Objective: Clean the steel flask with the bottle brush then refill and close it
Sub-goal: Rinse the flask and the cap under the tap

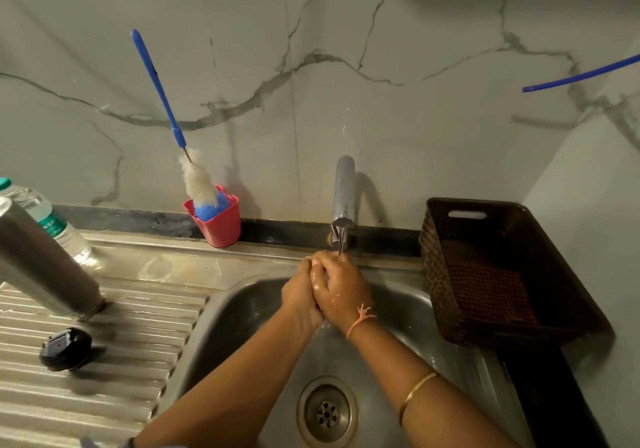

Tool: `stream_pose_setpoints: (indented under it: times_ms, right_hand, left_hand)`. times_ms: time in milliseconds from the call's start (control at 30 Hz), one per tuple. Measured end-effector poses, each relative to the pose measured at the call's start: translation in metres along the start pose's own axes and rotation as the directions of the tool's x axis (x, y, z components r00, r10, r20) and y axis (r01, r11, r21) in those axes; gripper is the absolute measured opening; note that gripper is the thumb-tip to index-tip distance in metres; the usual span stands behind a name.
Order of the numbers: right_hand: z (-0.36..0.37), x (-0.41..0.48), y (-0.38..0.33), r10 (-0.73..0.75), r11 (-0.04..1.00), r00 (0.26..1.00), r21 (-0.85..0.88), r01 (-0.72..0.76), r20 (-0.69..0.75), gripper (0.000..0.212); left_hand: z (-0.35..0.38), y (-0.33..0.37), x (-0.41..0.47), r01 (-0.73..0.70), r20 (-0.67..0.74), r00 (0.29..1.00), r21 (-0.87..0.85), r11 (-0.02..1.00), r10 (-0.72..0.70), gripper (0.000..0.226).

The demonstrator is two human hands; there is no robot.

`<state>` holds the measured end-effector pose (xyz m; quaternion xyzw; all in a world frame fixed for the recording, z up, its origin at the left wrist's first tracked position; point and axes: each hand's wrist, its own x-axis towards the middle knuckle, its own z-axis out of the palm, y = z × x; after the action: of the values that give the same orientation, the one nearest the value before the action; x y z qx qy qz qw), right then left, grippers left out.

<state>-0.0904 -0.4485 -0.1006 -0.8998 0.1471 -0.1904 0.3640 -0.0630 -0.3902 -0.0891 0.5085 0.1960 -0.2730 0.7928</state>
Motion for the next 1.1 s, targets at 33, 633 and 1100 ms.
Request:
stream_pose_setpoints:
  times_ms: [33,633,1100]
  right_hand:
    - [-0.006,0.002,0.002,0.089,0.995,0.996,0.054,-0.089,0.001,0.035]
    - [-0.015,-0.003,0.007,0.207,0.953,0.978,-0.224,-0.202,0.001,0.053]
    - [-0.026,-0.020,0.008,0.447,0.004,0.649,0.724,-0.690,0.616,0.047]
  left_hand:
    - [0.002,-0.002,0.000,-0.003,0.019,1.000,0.039,0.999,0.003,0.032]
    - [-0.008,-0.004,-0.002,0.095,0.220,0.965,0.218,0.971,-0.144,0.039]
    - [-0.020,-0.018,0.003,-0.639,0.515,0.758,0.463,0.614,0.401,0.070]
